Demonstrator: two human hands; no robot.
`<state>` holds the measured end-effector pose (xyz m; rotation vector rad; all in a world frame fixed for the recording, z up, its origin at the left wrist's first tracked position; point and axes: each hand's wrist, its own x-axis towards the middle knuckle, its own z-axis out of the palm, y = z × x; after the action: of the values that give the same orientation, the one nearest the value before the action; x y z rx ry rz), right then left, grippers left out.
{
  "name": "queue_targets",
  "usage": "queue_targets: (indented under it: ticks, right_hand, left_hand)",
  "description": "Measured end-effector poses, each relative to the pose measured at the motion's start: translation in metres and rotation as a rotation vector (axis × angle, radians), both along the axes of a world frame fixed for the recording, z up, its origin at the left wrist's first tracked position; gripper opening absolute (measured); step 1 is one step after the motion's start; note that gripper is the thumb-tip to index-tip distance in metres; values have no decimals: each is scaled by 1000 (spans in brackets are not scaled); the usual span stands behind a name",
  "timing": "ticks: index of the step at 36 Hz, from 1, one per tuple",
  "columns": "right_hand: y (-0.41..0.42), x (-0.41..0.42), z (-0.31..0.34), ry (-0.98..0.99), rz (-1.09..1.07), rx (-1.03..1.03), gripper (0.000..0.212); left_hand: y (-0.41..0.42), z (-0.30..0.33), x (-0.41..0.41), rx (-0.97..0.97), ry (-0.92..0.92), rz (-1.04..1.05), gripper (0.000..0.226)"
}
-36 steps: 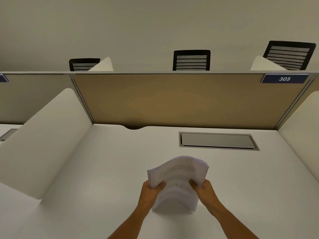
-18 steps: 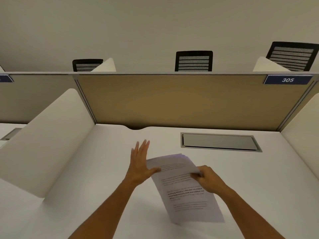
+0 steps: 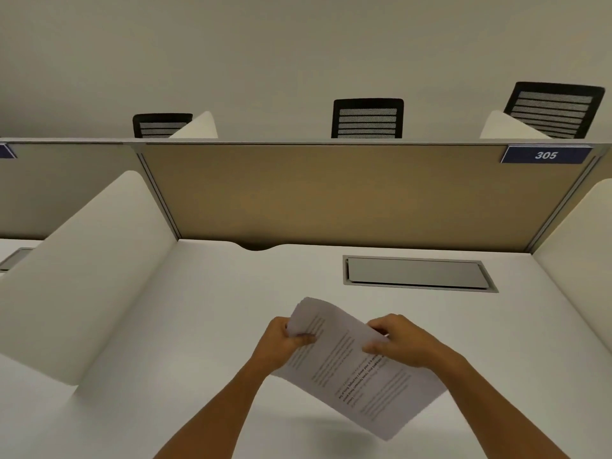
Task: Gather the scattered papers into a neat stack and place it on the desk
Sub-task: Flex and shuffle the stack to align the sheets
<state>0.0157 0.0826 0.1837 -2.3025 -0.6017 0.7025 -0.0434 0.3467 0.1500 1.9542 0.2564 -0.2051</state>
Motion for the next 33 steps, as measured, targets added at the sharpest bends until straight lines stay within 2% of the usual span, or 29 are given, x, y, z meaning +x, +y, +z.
queue_targets:
  ticks: [2,5,9,12,18,22,25,28,33]
  right_hand:
    - [-21,3,-2,63,-17,68,18]
    - [-52,3,-7,180,-120,244,29]
    - [-74,-2,-25,351,-325,511,55]
    - [-70,-11,-38,415,-432,630,62]
    - [-43,-34,-68,319,-567,642,40]
    - [-27,-47,-78,235,-687,638,23]
    - [-19,-54,-78,198,-702,607,18]
    - [-14,-56,-86,182,-746,595,9]
    - [-10,-62,-109,227,-807,567,16]
  left_hand:
    - [6,-6,-6,-67,17,70,5]
    - [15,-16,-14,-138,38,156,15]
    - [20,-27,-17,-219,32,273,37]
    - [17,-30,-15,-256,22,338,32]
    - [1,-37,-20,-267,13,383,21]
    - [-3,-50,-27,-296,26,395,27]
    - [1,-58,-29,-288,43,370,38]
    - [5,-66,-29,-262,55,350,39]
    - [-2,-76,-39,-255,42,380,29]
